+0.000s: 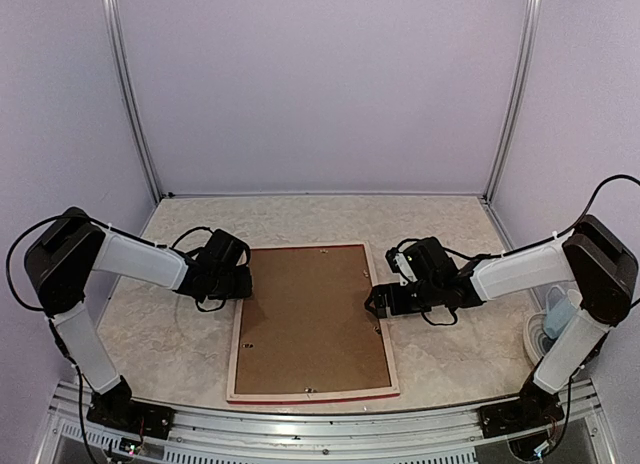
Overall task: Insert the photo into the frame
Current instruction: Press the fastener onto the backboard.
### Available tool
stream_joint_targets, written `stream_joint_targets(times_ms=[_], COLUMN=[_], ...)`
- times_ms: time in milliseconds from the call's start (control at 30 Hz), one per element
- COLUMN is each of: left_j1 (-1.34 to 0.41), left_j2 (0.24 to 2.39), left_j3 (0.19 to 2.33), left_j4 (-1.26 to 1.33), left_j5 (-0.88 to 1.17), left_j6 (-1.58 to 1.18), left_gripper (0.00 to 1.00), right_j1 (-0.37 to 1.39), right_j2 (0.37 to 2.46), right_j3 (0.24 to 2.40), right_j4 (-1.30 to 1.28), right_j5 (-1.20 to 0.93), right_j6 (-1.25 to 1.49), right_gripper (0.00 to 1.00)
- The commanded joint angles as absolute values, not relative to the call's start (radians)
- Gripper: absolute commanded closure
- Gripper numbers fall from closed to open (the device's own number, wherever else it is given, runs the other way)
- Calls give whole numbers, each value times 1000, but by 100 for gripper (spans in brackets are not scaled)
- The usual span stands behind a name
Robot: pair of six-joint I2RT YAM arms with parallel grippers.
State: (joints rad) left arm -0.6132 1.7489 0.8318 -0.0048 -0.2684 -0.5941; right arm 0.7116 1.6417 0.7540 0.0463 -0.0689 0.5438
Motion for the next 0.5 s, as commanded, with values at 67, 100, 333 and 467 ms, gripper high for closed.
stream_joint_targets(times_ms=[67, 100, 333, 467], left_j1=[-601, -601, -601, -601], left_j2=[1757, 1757, 1758, 1759], left_j3=[788, 786, 781, 782], left_j4=[-41, -39, -35, -29], left_j5=[-272, -273, -287, -304], left_j6=[-594, -594, -598, -603], left_gripper=[69, 70, 81, 85], right_j1=[704, 703, 704, 704], right_j2=[1618, 1619, 1618, 1619], right_j3=[739, 739, 738, 738], right_j4=[62, 62, 65, 65], right_j5=[-71, -71, -76, -76], right_j6=[550, 551, 553, 553], right_gripper=[1, 1, 1, 1])
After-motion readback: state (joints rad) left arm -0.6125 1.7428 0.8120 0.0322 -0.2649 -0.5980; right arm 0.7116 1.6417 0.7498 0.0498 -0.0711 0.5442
